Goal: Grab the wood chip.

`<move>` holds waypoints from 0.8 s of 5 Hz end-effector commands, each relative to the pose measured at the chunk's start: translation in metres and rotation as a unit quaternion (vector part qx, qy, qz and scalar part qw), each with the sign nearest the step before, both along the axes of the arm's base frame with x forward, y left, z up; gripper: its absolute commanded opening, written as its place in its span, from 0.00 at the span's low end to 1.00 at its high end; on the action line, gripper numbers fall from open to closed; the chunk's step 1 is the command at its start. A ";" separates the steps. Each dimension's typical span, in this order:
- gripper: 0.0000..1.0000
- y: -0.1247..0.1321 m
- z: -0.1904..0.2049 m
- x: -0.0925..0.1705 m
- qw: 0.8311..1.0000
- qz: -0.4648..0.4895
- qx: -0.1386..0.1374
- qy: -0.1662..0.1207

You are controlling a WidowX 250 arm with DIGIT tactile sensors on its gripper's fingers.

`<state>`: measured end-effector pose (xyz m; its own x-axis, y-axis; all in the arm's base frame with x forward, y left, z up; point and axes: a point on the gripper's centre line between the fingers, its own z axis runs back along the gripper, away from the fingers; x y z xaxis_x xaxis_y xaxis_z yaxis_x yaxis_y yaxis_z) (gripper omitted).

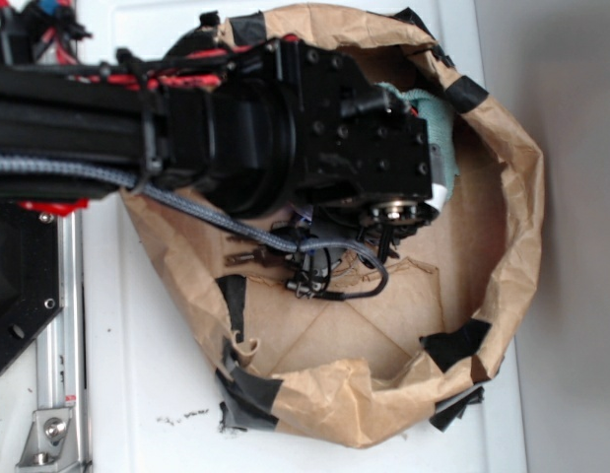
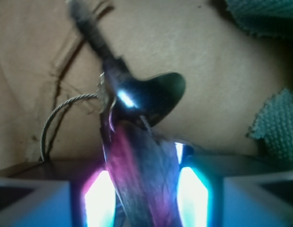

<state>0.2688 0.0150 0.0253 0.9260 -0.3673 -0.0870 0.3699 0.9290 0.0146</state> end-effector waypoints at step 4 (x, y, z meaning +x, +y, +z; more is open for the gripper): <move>0.00 -0.017 0.165 0.013 0.989 0.073 -0.082 -0.102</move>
